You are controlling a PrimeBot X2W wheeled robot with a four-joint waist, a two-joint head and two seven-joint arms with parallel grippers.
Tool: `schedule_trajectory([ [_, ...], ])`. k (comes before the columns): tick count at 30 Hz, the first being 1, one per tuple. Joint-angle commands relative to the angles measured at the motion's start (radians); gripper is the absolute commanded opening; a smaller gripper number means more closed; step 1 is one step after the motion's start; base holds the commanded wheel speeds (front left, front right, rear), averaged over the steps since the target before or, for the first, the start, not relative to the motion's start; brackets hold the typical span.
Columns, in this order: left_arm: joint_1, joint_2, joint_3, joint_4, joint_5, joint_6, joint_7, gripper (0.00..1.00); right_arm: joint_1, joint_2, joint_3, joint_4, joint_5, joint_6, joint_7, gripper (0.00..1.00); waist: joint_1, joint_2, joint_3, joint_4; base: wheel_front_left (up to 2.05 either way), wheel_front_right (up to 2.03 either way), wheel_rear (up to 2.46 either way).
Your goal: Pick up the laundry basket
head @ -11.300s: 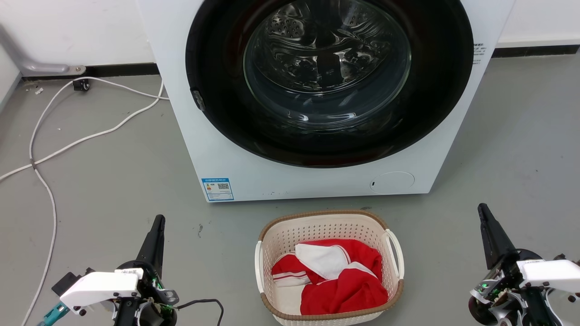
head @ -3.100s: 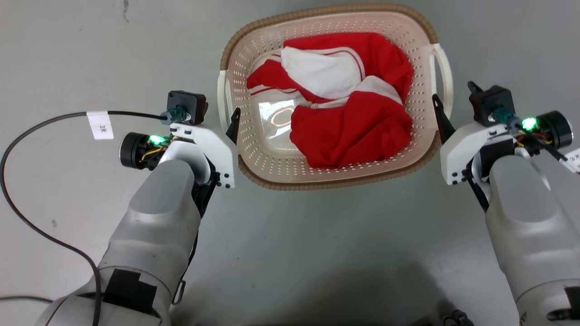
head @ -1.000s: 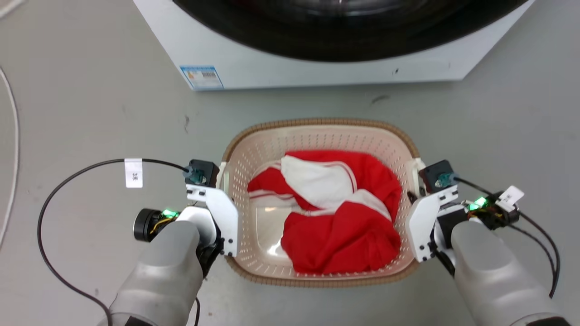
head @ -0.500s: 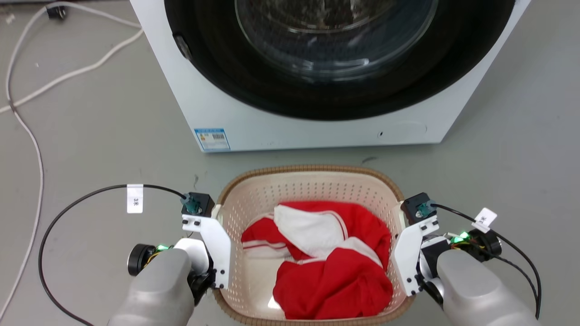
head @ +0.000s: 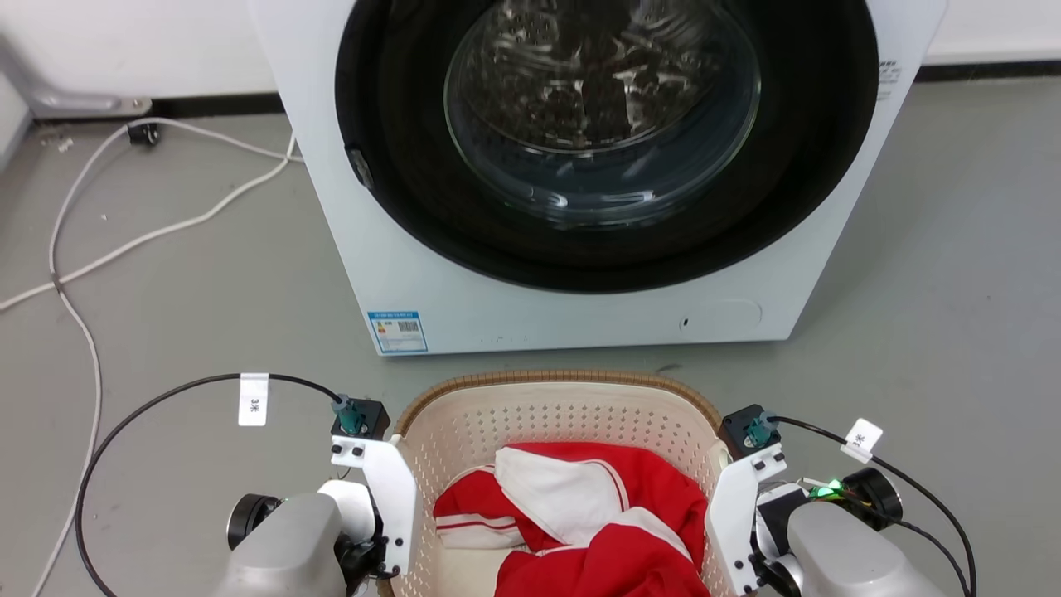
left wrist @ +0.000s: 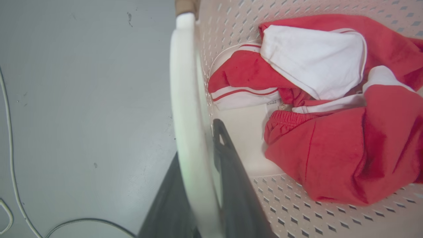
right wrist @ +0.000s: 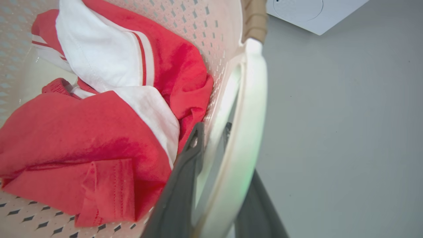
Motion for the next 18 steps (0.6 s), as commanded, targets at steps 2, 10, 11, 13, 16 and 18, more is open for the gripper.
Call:
schedule_trajectory([
  [2, 0.006, 0.013, -0.015, -0.007, -0.010, -0.001, 0.002, 0.00, 0.016, -0.014, 0.028, -0.001, 0.020, 0.003, 0.007, 0.00, 0.0002, -0.0001, -0.021, -0.001, 0.00, 0.00, 0.00],
  [10, 0.013, 0.016, -0.052, -0.006, -0.042, -0.001, 0.009, 0.00, 0.025, -0.028, 0.094, -0.007, 0.087, 0.003, 0.017, 0.00, 0.0002, -0.0001, -0.057, -0.002, 0.00, 0.00, 0.00],
  [11, 0.013, 0.017, -0.056, -0.006, -0.048, -0.001, 0.011, 0.00, 0.025, -0.030, 0.102, -0.007, 0.095, 0.003, 0.020, 0.00, 0.0002, -0.0001, -0.060, -0.002, 0.00, 0.00, 0.00],
  [13, 0.015, 0.018, -0.064, -0.005, -0.057, -0.001, 0.013, 0.00, 0.026, -0.033, 0.117, -0.009, 0.110, 0.003, 0.024, 0.00, 0.0002, -0.0001, -0.067, -0.002, 0.00, 0.00, 0.00],
  [16, 0.019, 0.017, -0.074, -0.002, -0.070, -0.001, 0.018, 0.00, 0.029, -0.039, 0.139, -0.010, 0.134, 0.003, 0.029, 0.00, 0.0002, -0.0001, -0.073, -0.003, 0.00, 0.00, 0.00],
  [18, 0.020, 0.017, -0.081, -0.002, -0.078, -0.001, 0.019, 0.00, 0.028, -0.042, 0.153, -0.012, 0.147, 0.003, 0.031, 0.00, 0.0002, -0.0001, -0.075, -0.003, 0.00, 0.00, 0.00],
])
